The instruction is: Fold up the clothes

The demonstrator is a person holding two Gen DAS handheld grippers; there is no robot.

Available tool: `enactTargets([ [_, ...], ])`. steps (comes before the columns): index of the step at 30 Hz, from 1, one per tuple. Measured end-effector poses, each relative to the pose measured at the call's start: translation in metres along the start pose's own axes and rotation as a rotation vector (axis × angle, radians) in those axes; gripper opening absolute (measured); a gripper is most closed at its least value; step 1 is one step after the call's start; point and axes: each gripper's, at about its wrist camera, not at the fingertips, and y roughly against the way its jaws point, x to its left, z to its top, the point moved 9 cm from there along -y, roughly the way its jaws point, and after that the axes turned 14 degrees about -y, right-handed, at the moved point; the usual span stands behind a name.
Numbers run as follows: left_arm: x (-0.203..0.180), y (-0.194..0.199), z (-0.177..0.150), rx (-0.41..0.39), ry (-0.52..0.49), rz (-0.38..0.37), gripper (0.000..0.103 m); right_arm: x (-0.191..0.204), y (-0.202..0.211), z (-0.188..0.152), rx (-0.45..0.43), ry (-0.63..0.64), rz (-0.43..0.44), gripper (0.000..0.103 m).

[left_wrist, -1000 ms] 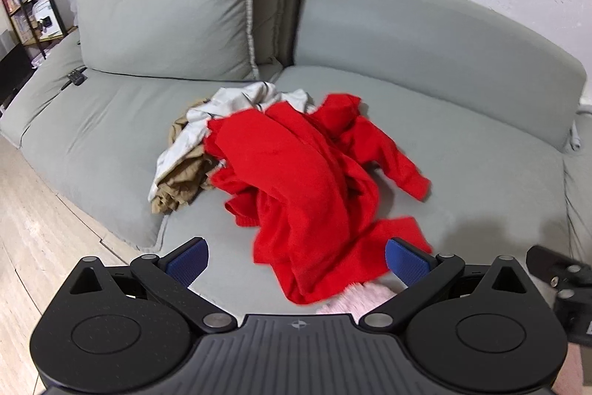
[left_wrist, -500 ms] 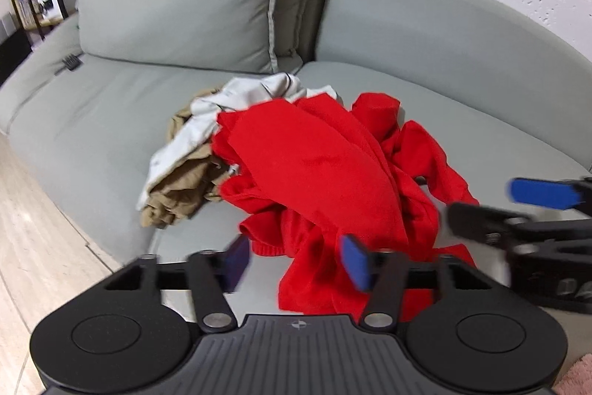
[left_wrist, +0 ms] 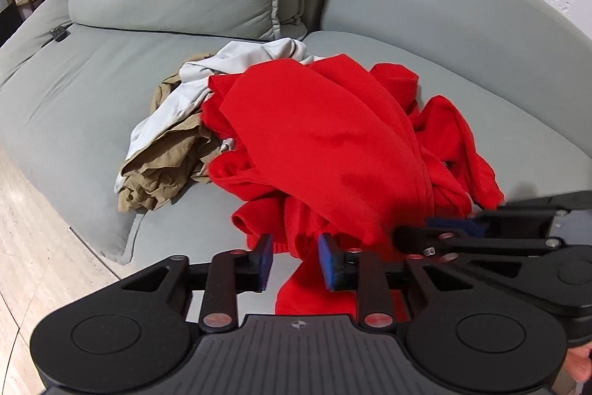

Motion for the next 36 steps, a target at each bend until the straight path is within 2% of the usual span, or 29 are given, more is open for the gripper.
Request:
enactTargets([
  [2,0.003,0.006,0.0,-0.001,-0.003,0.011,0.029,0.003,0.009,0.0,-0.003,-0.014,0.024,0.006],
  [6,0.006,0.025,0.006,-0.016,-0.002,0.021,0.03,0.014,0.047,0.012,-0.077,-0.055,0.07,0.005],
  [10,-0.001,0.061,0.026,-0.068,-0.014,-0.003,0.029,0.034,0.13,0.059,-0.298,-0.059,0.116,0.003],
  [14,-0.021,0.111,0.069,-0.21,-0.099,-0.001,0.03,0.042,0.227,0.104,-0.525,-0.023,0.079,0.003],
  [16,-0.033,0.135,0.089,-0.272,-0.131,0.003,0.03,0.04,0.299,0.125,-0.678,0.019,0.002,0.003],
  [19,-0.058,0.17,0.115,-0.363,-0.174,-0.017,0.031,0.021,0.402,0.138,-0.868,0.022,-0.128,0.003],
  [22,-0.096,0.2,0.131,-0.438,-0.233,-0.055,0.039,-0.009,0.489,0.124,-0.999,-0.006,-0.274,0.003],
  [25,-0.131,0.206,0.131,-0.449,-0.287,-0.094,0.042,-0.053,0.547,0.087,-1.076,-0.036,-0.486,0.003],
  [27,-0.158,0.196,0.124,-0.417,-0.326,-0.127,0.043,-0.093,0.564,0.056,-1.073,-0.1,-0.611,0.004],
  [30,-0.203,0.172,0.108,-0.345,-0.391,-0.179,0.043,-0.153,0.551,0.011,-0.979,-0.205,-0.734,0.004],
  [32,-0.225,0.155,0.097,-0.297,-0.427,-0.201,0.044,-0.205,0.514,-0.036,-0.815,-0.289,-0.815,0.007],
  [33,-0.233,0.146,0.09,-0.27,-0.447,-0.206,0.045,-0.225,0.491,-0.056,-0.721,-0.326,-0.825,0.012],
  [34,-0.24,0.133,0.079,-0.235,-0.473,-0.212,0.046,-0.243,0.467,-0.075,-0.63,-0.361,-0.832,0.022],
  [36,-0.243,0.11,0.058,-0.17,-0.51,-0.209,0.048,-0.264,0.419,-0.108,-0.497,-0.404,-0.819,0.028],
])
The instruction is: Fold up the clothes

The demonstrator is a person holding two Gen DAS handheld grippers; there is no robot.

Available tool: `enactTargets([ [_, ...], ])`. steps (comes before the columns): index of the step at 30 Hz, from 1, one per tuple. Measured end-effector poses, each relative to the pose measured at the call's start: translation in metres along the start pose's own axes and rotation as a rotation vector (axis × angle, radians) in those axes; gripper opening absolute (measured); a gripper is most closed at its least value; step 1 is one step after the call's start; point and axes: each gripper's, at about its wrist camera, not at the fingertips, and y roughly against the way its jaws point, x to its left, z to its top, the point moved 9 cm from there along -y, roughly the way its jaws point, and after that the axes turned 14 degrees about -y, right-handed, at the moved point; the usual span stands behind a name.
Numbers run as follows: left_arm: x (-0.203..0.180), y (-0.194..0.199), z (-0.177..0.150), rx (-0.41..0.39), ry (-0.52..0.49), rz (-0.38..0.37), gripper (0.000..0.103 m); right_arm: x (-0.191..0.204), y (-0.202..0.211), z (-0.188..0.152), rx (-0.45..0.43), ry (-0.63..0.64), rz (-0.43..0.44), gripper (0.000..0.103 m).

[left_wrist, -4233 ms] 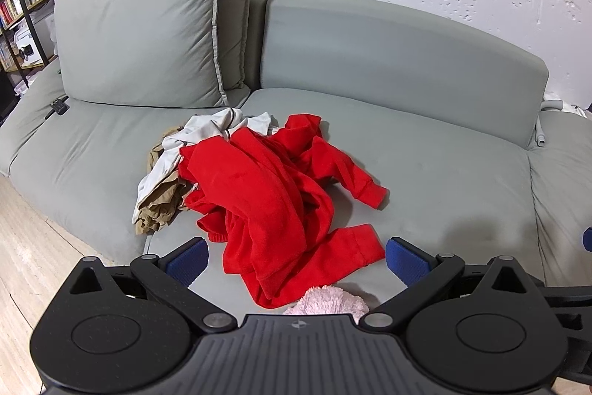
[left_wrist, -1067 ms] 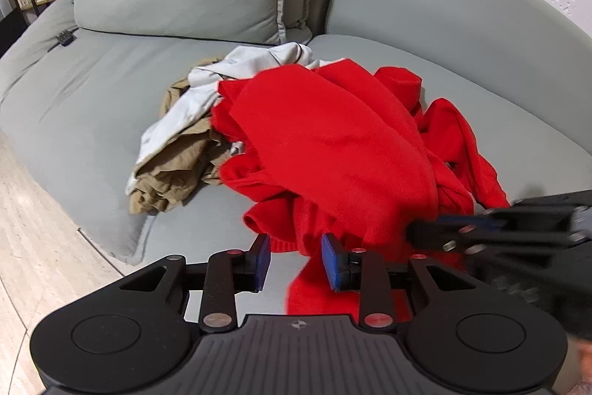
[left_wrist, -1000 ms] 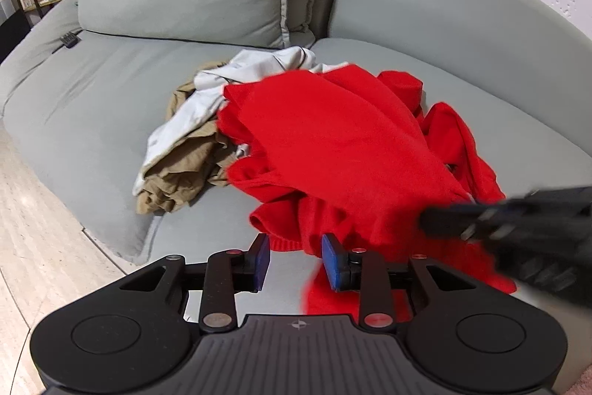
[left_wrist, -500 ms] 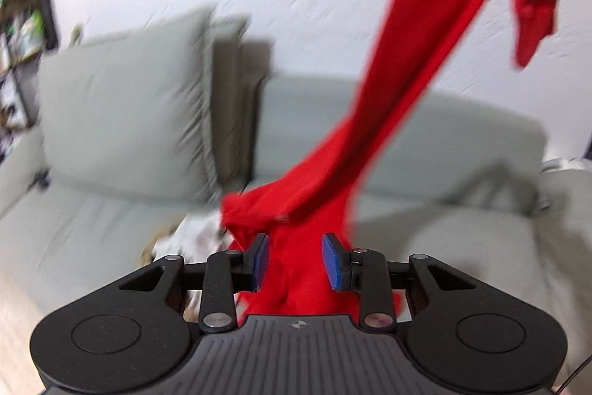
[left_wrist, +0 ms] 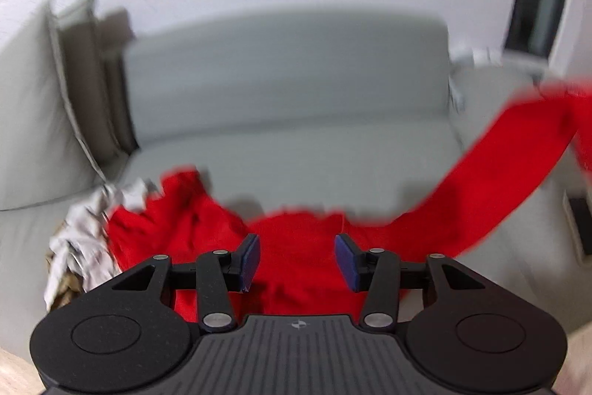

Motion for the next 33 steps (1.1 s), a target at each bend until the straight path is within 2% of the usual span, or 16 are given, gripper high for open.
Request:
enactTargets([
  [2,0.0,-0.021,-0.023,0.065,-0.012,-0.005,0.048,0.004,-0.03,-0.045,0.112,0.009,0.006,0.036],
  [4,0.01,-0.036,-0.042,0.103,-0.004,-0.007,0.048,0.021,-0.053,-0.075,0.195,-0.004,0.058,0.037],
  [6,0.018,-0.043,-0.051,0.107,0.003,-0.019,0.047,0.048,-0.075,-0.088,0.255,-0.013,0.115,0.037],
  [9,0.026,-0.053,-0.047,0.088,-0.018,-0.052,0.05,0.093,-0.1,-0.108,0.333,-0.01,0.225,0.037],
  [10,0.029,-0.059,-0.043,0.082,-0.032,-0.062,0.053,0.105,-0.105,-0.111,0.348,-0.004,0.252,0.037],
  [11,0.031,-0.064,-0.036,0.074,-0.047,-0.068,0.063,0.118,-0.11,-0.114,0.362,0.002,0.281,0.037],
  [12,0.032,-0.073,-0.026,0.057,-0.078,-0.08,0.068,0.133,-0.118,-0.117,0.375,0.007,0.315,0.037],
  [13,0.029,-0.082,-0.016,0.041,-0.113,-0.091,0.068,0.147,-0.125,-0.12,0.383,0.011,0.34,0.037],
  [16,0.008,-0.109,0.007,0.006,-0.242,-0.132,0.074,0.173,-0.131,-0.125,0.384,0.028,0.356,0.037],
  [19,-0.019,-0.144,0.024,-0.003,-0.384,-0.172,0.076,0.177,-0.13,-0.126,0.387,0.04,0.355,0.037],
  [24,-0.041,-0.185,0.027,0.011,-0.441,-0.255,0.074,0.164,-0.142,-0.131,0.393,0.014,0.341,0.038],
  [28,-0.046,-0.208,0.031,0.009,-0.528,-0.304,0.074,0.149,-0.155,-0.135,0.423,-0.022,0.342,0.038],
  [33,-0.051,-0.243,0.034,0.071,-0.576,-0.396,0.075,0.14,-0.171,-0.147,0.454,-0.07,0.341,0.038],
])
